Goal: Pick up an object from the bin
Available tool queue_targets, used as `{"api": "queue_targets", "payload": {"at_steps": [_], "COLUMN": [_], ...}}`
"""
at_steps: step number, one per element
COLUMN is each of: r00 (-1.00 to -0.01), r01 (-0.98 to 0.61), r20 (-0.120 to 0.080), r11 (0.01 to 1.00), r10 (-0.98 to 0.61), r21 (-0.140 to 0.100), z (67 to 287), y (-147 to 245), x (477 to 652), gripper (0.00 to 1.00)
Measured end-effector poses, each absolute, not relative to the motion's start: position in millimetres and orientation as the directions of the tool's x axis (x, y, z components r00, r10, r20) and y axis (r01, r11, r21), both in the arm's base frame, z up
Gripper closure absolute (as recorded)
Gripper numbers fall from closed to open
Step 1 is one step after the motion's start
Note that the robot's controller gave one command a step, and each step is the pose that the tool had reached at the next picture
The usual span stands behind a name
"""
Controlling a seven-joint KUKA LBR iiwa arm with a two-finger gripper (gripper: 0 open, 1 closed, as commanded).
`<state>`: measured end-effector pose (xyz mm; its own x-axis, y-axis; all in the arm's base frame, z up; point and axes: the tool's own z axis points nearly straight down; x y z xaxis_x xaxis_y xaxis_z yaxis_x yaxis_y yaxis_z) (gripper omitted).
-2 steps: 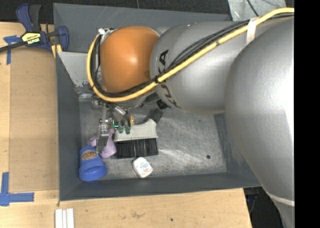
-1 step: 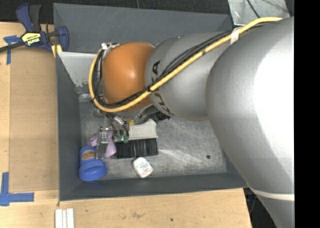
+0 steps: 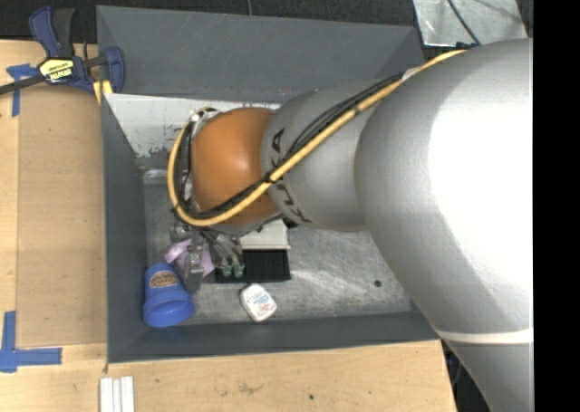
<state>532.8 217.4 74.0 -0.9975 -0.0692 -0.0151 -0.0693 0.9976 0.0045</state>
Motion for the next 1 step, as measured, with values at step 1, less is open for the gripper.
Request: {"api": "queue_targets", "payload": {"at_steps": [1], "r00": [-0.997], "r01": [-0.069], "r20": [-0.015], "r11": [0.998], "r10": [-0.069], "r21": [0.005], "z": [74.0], "y": [217.4], "x": [532.9], "gripper": [1.00]}}
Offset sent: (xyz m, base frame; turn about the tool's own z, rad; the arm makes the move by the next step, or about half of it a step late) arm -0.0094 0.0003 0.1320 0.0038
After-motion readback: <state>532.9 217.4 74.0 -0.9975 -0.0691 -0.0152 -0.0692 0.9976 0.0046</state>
